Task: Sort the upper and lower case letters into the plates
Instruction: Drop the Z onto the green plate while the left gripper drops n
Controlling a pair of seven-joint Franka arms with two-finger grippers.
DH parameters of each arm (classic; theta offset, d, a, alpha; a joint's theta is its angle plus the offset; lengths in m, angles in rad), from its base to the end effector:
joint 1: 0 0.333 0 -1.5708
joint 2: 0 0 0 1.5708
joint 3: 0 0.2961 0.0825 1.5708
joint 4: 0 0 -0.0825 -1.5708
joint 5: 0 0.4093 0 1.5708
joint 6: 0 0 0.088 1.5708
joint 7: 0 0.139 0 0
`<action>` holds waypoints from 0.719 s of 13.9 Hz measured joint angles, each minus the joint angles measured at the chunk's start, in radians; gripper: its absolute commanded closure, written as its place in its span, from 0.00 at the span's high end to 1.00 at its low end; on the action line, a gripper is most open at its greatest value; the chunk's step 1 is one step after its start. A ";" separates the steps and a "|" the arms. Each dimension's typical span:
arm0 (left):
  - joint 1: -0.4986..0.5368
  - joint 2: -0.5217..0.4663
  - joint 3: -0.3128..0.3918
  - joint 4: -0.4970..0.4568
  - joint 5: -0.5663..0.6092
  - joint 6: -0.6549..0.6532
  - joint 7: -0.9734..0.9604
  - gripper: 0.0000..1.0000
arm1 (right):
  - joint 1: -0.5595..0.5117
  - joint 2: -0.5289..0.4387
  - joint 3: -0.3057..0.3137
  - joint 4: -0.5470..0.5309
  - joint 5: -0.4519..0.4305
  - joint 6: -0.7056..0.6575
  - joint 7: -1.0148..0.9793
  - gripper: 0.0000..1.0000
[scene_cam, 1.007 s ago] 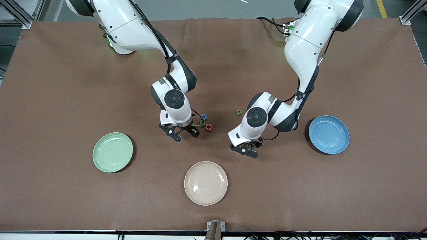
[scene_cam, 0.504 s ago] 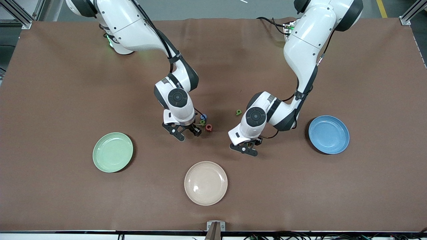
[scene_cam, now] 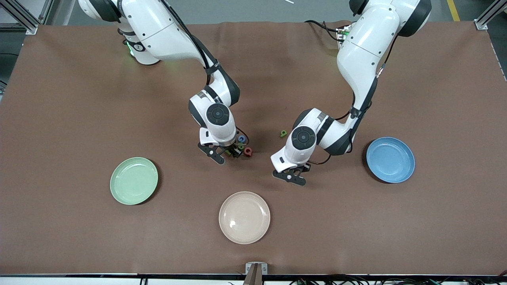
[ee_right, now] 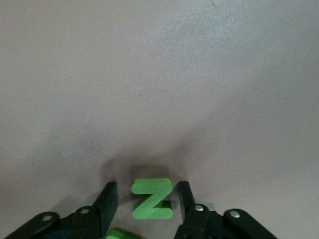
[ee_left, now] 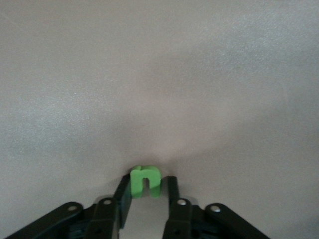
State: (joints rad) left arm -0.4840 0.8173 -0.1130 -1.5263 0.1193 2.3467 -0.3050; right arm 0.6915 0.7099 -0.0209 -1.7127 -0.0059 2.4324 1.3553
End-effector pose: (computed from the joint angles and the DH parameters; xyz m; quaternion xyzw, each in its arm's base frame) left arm 0.5957 -0.3909 0.1129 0.9856 -0.1689 0.0051 0.0006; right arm 0.5299 0.4207 0.1121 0.9435 -0.3312 0.0100 0.0004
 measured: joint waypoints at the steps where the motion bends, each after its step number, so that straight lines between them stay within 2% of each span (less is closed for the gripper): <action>1: 0.000 0.000 0.000 0.000 0.001 0.000 0.000 0.20 | 0.000 -0.001 0.000 0.002 0.000 0.003 0.000 0.04; 2: 0.000 0.000 0.000 0.000 0.001 0.000 0.000 0.18 | 0.000 -0.001 0.000 0.002 0.000 0.003 0.001 0.00; 4: 0.000 0.000 0.000 0.000 0.001 0.000 0.000 0.13 | -0.001 -0.002 -0.003 0.001 0.000 0.001 0.000 0.00; 6: 0.000 -0.001 0.000 0.000 0.002 -0.001 0.000 0.12 | -0.013 -0.004 -0.013 0.000 0.000 -0.004 -0.026 0.00; 8: 0.002 -0.005 0.001 0.002 0.002 -0.007 0.000 0.08 | -0.062 -0.023 -0.023 0.000 0.000 -0.035 -0.112 0.00; 10: 0.009 -0.035 0.001 0.009 0.003 -0.073 0.000 0.08 | -0.146 -0.077 -0.028 0.000 0.000 -0.099 -0.261 0.00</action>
State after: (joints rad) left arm -0.4750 0.7818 -0.1121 -1.5172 0.1220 2.2738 -0.3051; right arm 0.5454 0.6333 -0.0484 -1.7130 -0.0063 2.3337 1.0939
